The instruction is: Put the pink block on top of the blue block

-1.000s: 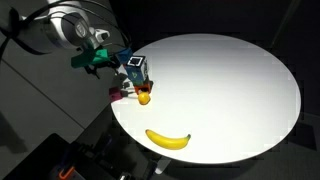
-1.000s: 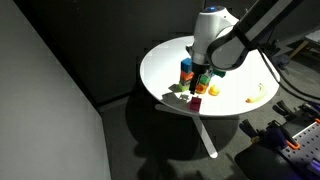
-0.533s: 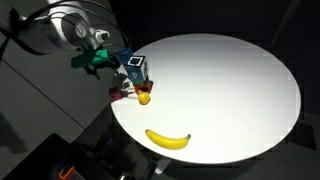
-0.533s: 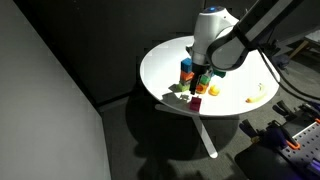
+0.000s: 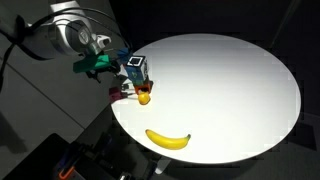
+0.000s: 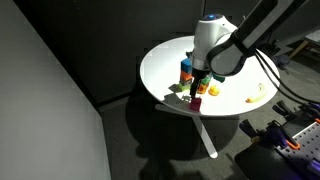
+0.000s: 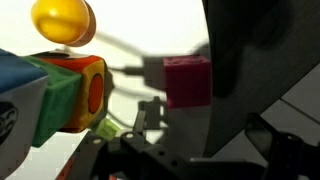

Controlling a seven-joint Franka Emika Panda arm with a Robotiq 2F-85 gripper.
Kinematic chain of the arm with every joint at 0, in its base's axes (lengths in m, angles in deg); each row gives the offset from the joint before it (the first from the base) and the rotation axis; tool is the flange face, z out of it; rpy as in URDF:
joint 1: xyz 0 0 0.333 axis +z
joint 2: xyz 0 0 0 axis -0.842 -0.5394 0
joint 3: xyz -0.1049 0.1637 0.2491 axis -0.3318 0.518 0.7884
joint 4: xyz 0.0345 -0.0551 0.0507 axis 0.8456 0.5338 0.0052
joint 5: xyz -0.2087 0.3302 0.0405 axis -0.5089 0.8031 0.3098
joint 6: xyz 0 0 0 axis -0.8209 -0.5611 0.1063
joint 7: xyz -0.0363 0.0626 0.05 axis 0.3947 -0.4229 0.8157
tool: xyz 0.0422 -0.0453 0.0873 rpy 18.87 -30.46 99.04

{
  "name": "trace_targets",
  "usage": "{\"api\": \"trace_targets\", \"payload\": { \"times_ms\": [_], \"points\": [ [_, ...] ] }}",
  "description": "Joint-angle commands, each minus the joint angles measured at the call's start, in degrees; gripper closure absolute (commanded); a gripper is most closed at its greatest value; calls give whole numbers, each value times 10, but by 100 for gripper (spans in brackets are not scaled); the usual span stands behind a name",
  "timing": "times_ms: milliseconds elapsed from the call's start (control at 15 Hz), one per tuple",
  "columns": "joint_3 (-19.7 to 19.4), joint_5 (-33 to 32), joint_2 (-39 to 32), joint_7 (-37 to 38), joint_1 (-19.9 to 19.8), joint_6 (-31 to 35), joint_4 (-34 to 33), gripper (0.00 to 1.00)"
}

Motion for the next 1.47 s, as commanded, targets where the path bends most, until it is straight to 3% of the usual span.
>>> {"api": "trace_targets", "payload": {
  "times_ms": [0,600,1400],
  "points": [
    [-10,-17,-22,8,10,23,-10,0],
    [-51,-42,-58,20,49,81,-20,0],
    [-66,-40,-94,17,68,96,-32,0]
  ]
}}
